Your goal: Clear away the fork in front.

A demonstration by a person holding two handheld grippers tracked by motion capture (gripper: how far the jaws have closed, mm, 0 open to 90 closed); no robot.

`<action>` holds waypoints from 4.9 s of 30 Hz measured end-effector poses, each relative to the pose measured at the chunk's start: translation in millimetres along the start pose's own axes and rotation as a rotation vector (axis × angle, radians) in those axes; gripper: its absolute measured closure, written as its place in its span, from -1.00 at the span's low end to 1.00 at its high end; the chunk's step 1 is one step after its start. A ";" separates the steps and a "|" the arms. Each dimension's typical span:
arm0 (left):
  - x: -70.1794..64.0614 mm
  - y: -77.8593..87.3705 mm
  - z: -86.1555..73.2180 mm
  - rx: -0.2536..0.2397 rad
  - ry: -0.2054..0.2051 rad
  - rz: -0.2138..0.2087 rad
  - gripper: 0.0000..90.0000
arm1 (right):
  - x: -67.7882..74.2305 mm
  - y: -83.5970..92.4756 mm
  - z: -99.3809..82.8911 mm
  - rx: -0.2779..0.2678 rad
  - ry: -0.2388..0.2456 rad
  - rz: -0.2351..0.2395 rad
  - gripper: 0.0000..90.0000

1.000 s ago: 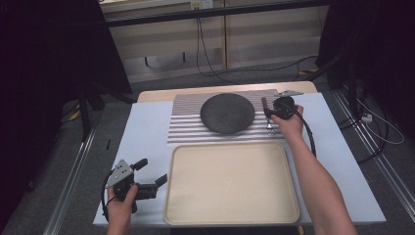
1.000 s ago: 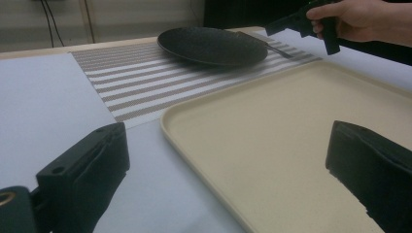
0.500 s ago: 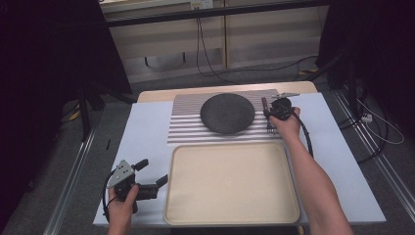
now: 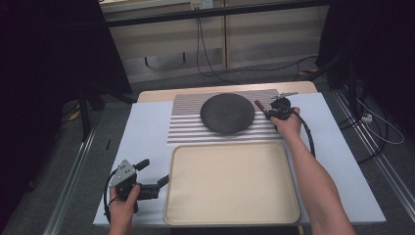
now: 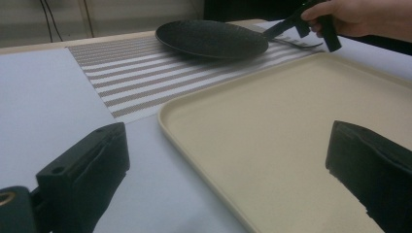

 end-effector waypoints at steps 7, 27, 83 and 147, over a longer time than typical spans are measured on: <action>-1.3 -1.4 1.2 -0.010 0.004 -0.008 -0.95 | -6.4 29.7 -15.1 0.025 -0.001 0.019 0.73; -7.1 -3.9 4.0 -0.012 0.000 -0.023 -0.95 | -7.7 48.6 -23.7 0.126 -0.018 0.012 0.74; -9.6 -1.3 7.5 -0.019 0.016 -0.025 -0.95 | 50.5 155.5 -2.2 -0.262 -0.117 0.291 0.74; -98.0 -110.4 47.1 -0.006 0.159 -0.179 -0.82 | 174.7 180.9 -32.3 -0.344 -0.046 0.593 0.74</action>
Point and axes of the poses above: each handheld gripper's, and its own axes: y roughly backward along the jaws, z roughly out of its top, x roughly to its left, the point moved 6 cm from there along -y, roughly forward along the jaws, and after that the axes turned 13 degrees about -x, right-handed, at the moved point
